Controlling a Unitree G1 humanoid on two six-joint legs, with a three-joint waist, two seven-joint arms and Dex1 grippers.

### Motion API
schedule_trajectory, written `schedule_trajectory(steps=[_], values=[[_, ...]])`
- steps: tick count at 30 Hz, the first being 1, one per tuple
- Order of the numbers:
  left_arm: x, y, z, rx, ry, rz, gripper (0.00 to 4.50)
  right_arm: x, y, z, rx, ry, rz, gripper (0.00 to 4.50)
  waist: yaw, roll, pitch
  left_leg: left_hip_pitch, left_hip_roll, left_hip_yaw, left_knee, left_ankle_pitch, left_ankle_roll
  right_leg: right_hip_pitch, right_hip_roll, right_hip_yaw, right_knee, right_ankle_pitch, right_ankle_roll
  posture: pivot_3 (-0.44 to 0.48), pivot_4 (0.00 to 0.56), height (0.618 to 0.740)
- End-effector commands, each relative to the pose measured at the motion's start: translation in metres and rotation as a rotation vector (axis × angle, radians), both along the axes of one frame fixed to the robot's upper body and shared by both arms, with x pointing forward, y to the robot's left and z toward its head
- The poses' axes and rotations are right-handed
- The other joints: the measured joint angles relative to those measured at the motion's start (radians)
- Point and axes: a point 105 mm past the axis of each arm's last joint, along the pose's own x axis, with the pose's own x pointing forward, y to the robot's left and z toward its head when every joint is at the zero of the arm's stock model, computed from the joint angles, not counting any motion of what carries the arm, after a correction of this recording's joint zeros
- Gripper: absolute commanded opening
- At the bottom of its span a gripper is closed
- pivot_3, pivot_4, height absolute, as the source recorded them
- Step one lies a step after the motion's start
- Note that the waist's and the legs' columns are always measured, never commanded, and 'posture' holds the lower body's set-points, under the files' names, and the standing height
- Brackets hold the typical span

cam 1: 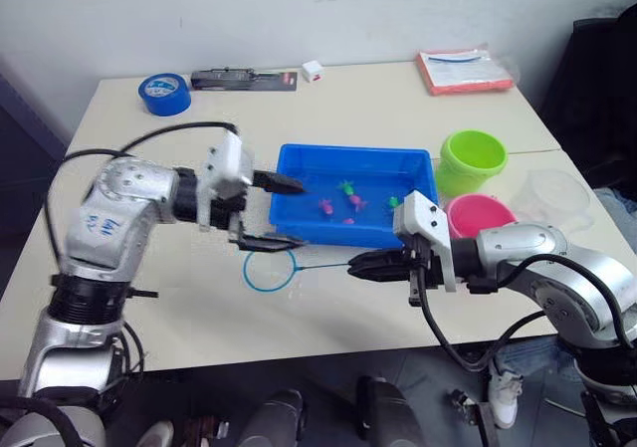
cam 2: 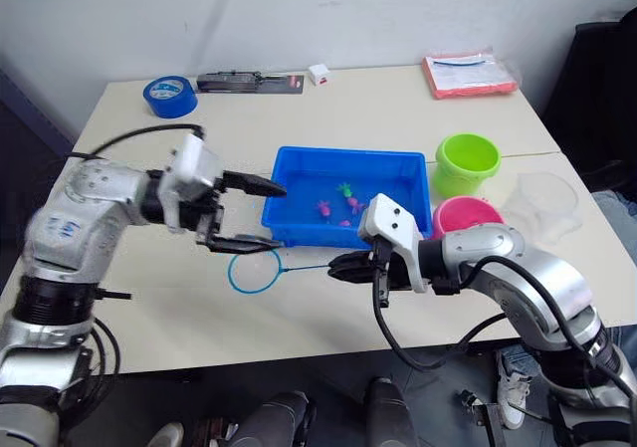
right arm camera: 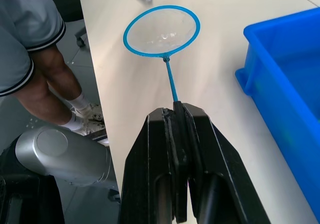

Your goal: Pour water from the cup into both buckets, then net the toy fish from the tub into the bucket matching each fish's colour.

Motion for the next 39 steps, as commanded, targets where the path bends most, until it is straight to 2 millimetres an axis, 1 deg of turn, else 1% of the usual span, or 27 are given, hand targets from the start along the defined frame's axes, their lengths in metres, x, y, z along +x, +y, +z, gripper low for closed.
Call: schedule_trajectory(steps=[1,4,7,10,13,16,19,22,24,27,29,35,39], values=[[-0.002,0.020,0.029,-0.054,-0.027,0.080,4.50,-0.001,-0.007,0.019,0.018,-0.077,-0.024,0.78,0.002,0.000,0.000,0.000,0.000,0.000,0.000,0.000,0.000,0.000,0.000,0.000,0.000,0.000,0.000,0.000,0.150,0.740],[-0.005,0.043,0.041,-0.095,0.036,0.156,4.50,0.005,-0.024,0.039,0.034,-0.100,-0.088,0.78,0.005,0.000,0.001,0.000,0.000,0.000,0.000,0.000,0.000,0.000,0.000,0.000,0.000,0.000,0.000,0.000,0.150,0.740],[-0.008,0.053,0.040,-0.107,0.080,0.187,4.50,0.017,-0.040,0.052,0.028,-0.134,-0.172,0.78,0.005,0.000,0.001,0.000,0.000,0.000,0.000,0.000,0.000,0.000,0.000,0.000,-0.001,0.000,0.000,0.000,0.150,0.740],[-0.013,0.061,0.026,-0.048,0.120,0.200,4.50,0.032,-0.054,0.063,-0.001,-0.197,-0.253,0.78,0.002,0.000,0.001,0.000,0.000,0.000,-0.001,0.000,0.000,0.000,0.000,0.000,-0.001,0.000,0.000,0.000,0.150,0.740],[-0.020,0.063,0.012,0.005,0.158,0.186,4.50,0.050,-0.063,0.071,-0.039,-0.282,-0.331,0.78,0.001,0.001,0.002,0.000,0.001,0.001,-0.001,-0.001,0.000,0.000,0.000,0.000,-0.001,0.000,-0.001,0.000,0.150,0.740],[-0.025,0.066,-0.004,0.076,0.171,0.182,4.50,0.066,-0.071,0.069,-0.138,-0.394,-0.386,0.78,0.001,0.001,0.002,0.000,0.001,0.002,-0.001,-0.001,-0.001,-0.001,0.001,0.001,-0.001,0.000,-0.001,0.000,0.150,0.740],[-0.024,0.064,-0.007,0.064,0.147,0.173,4.50,0.075,-0.078,0.067,-0.228,-0.483,-0.411,0.78,0.003,0.001,0.002,0.000,0.001,0.002,-0.002,-0.001,-0.001,-0.001,0.001,0.001,-0.001,0.000,-0.001,0.000,0.150,0.740],[-0.022,0.062,-0.010,0.064,0.137,0.168,4.50,0.079,-0.085,0.066,-0.299,-0.556,-0.410,0.78,0.005,0.001,0.002,0.000,0.001,0.002,-0.002,-0.001,-0.001,-0.001,0.001,0.001,-0.001,0.000,-0.001,0.000,0.150,0.740],[-0.021,0.061,-0.014,0.072,0.133,0.166,4.50,0.081,-0.090,0.065,-0.351,-0.605,-0.402,0.78,0.004,0.002,0.002,0.000,0.001,0.002,-0.002,-0.001,0.000,-0.001,0.001,0.001,-0.001,0.000,-0.001,0.000,0.150,0.740],[-0.016,0.056,-0.017,0.062,0.129,0.156,4.50,0.080,-0.107,0.054,-0.545,-0.729,-0.364,0.78,0.005,0.002,0.002,0.000,0.001,0.003,-0.002,-0.002,0.000,-0.001,0.001,0.000,-0.002,-0.001,-0.001,0.000,0.150,0.740],[-0.013,0.053,-0.017,0.059,0.125,0.144,4.50,0.077,-0.113,0.050,-0.611,-0.765,-0.336,0.78,0.004,0.002,0.002,0.000,0.001,0.003,-0.002,-0.002,0.000,-0.001,0.001,0.000,-0.002,-0.001,-0.001,0.000,0.150,0.740],[-0.008,0.046,-0.018,0.051,0.120,0.123,4.50,0.075,-0.129,0.048,-0.743,-0.832,-0.287,0.78,-0.004,0.002,0.003,0.000,0.003,0.007,-0.001,-0.002,-0.001,-0.004,0.003,0.004,0.000,-0.001,-0.001,0.000,0.150,0.740],[-0.006,0.041,-0.018,0.042,0.118,0.109,4.50,0.074,-0.130,0.051,-0.796,-0.881,-0.251,0.78,-0.002,0.003,0.003,0.000,0.004,0.009,-0.002,-0.002,-0.001,-0.005,0.004,0.006,0.000,-0.001,-0.001,0.000,0.150,0.740]])
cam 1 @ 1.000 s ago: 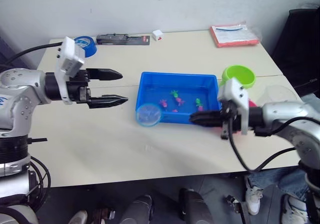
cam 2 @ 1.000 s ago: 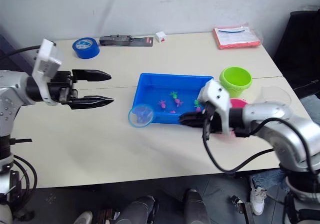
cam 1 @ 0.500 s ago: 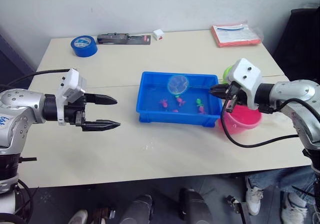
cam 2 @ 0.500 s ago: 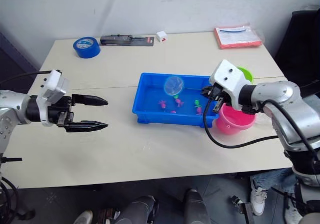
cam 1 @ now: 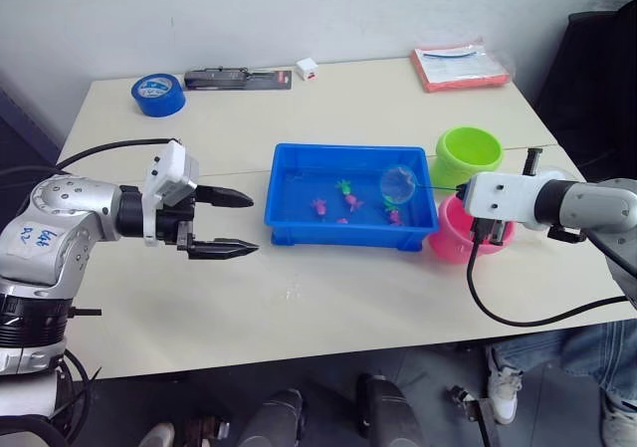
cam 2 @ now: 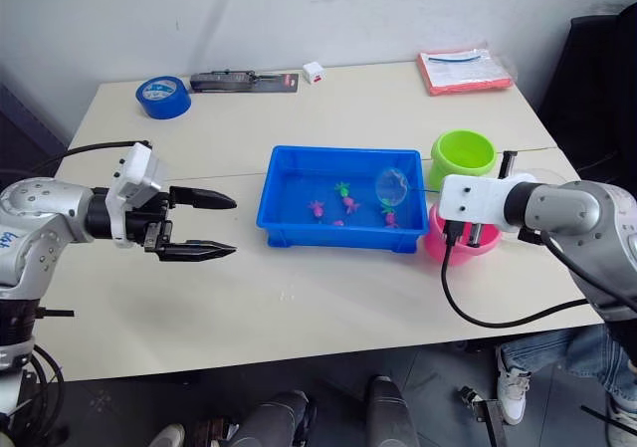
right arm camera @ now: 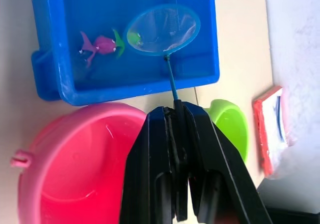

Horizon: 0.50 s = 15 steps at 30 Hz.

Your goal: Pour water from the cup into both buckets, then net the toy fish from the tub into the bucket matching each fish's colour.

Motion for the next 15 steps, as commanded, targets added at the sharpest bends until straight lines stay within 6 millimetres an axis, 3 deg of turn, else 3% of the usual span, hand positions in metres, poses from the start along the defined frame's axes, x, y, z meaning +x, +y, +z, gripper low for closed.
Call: schedule_trajectory(steps=[1,15], values=[[0.0023,-0.0013,0.0052,-0.007,-0.029,-0.002,4.50,-0.0015,-0.0030,0.0178,-0.078,-0.079,0.024,0.78,0.001,0.000,0.000,0.000,0.000,0.000,0.000,0.000,0.000,0.000,0.000,0.000,0.000,0.000,0.000,0.000,0.150,0.740],[0.0012,-0.0069,0.0073,-0.020,-0.034,-0.008,4.50,0.0037,0.0011,0.0117,-0.243,-0.117,0.084,0.78,0.002,0.000,0.000,-0.001,0.000,0.009,0.000,0.000,0.000,-0.007,0.002,0.011,0.003,0.000,0.000,0.000,0.150,0.740]])
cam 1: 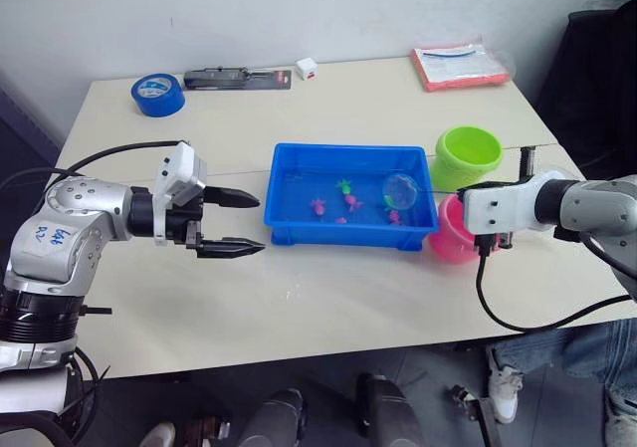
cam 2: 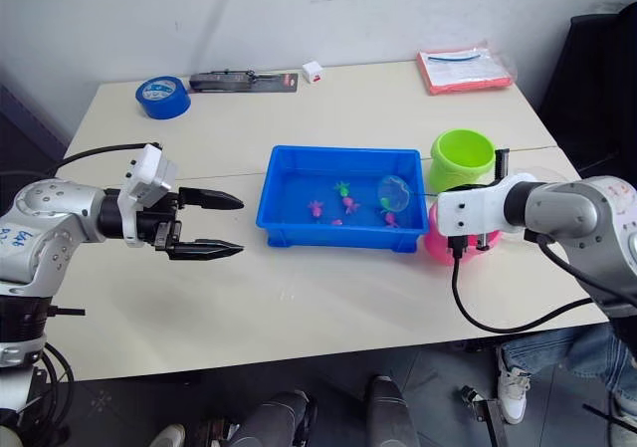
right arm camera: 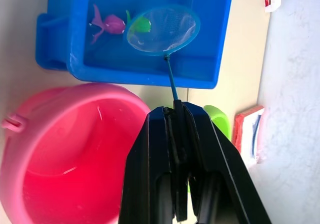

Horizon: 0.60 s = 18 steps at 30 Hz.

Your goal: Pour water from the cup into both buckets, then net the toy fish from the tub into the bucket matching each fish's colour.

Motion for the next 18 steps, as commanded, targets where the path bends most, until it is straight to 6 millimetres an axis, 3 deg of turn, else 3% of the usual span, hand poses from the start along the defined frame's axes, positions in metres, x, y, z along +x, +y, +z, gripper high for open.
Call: schedule_trajectory(steps=[1,8,18], values=[[-0.004,-0.004,0.011,-0.005,-0.047,-0.016,4.50,0.005,0.001,0.008,-0.045,-0.057,0.011,0.78,-0.001,0.000,0.000,0.000,0.000,0.002,0.000,0.000,0.000,-0.002,0.000,0.002,0.001,0.000,0.000,0.000,0.150,0.740],[-0.006,-0.004,0.012,-0.007,-0.051,-0.003,4.50,0.007,0.005,-0.001,-0.092,-0.037,0.046,0.78,-0.001,0.000,0.000,-0.001,0.005,0.005,0.001,-0.002,-0.001,-0.003,0.007,0.005,0.002,0.000,0.000,0.000,0.150,0.740],[-0.007,-0.006,0.010,-0.012,-0.055,0.006,4.50,0.015,0.003,0.016,-0.074,-0.112,0.006,0.78,-0.001,0.000,0.000,-0.001,0.007,0.006,0.002,-0.003,-0.002,-0.004,0.008,0.005,0.002,0.000,-0.001,0.000,0.150,0.740]])
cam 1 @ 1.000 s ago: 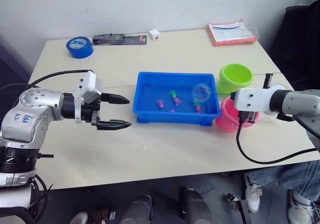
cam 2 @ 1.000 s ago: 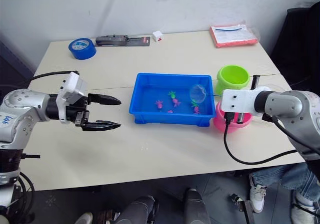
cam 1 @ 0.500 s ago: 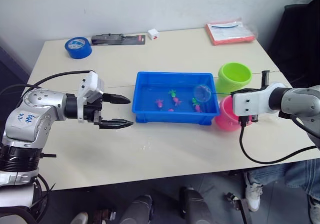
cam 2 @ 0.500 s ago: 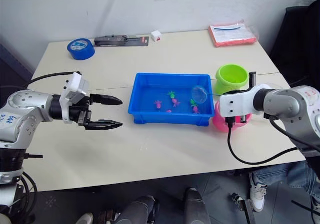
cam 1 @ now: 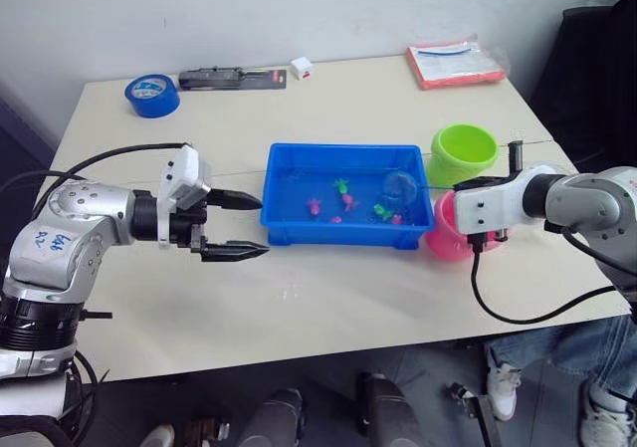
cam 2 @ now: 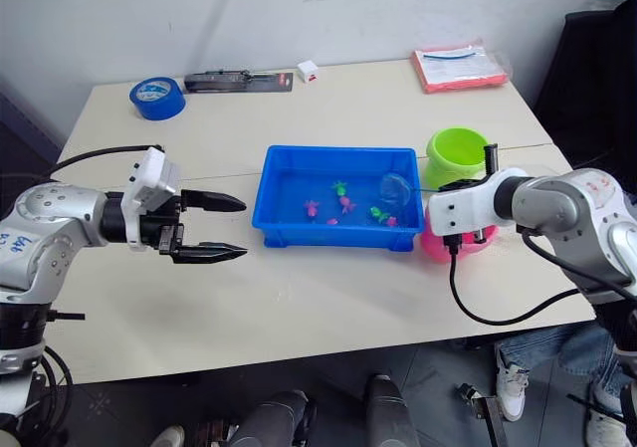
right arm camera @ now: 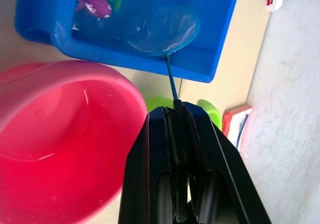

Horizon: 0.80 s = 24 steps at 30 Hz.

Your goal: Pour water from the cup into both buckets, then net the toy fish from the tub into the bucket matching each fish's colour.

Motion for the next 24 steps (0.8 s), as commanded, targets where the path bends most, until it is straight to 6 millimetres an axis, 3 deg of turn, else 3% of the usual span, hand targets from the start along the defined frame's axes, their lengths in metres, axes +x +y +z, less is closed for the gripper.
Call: schedule_trajectory(steps=[1,5,18,24], values=[[-0.002,-0.001,0.010,-0.019,-0.043,-0.008,4.50,0.002,-0.001,0.021,0.003,-0.081,-0.012,0.78,0.000,0.000,0.000,0.000,0.000,0.000,0.000,0.000,0.000,0.000,0.000,0.000,0.000,0.000,0.000,0.000,0.150,0.740],[-0.001,-0.002,0.010,-0.019,-0.046,-0.010,4.50,0.000,-0.001,0.025,-0.013,-0.087,-0.005,0.78,0.000,0.000,0.000,0.000,0.000,0.000,0.000,0.000,0.000,0.000,0.000,0.000,0.000,0.000,0.000,0.000,0.150,0.740],[-0.003,-0.002,0.009,-0.023,-0.053,-0.007,4.50,-0.011,0.008,0.011,-0.108,0.012,0.085,0.78,0.000,0.000,0.000,0.000,0.000,0.000,0.001,0.000,0.000,0.000,0.000,0.000,0.000,0.000,0.000,0.000,0.150,0.740],[-0.006,0.000,0.007,-0.023,-0.048,0.002,4.50,-0.008,0.008,0.024,-0.094,-0.030,0.075,0.78,-0.002,0.000,0.000,0.000,0.000,0.000,0.001,0.000,0.000,0.000,0.000,0.000,0.001,0.000,0.000,0.000,0.150,0.740]])
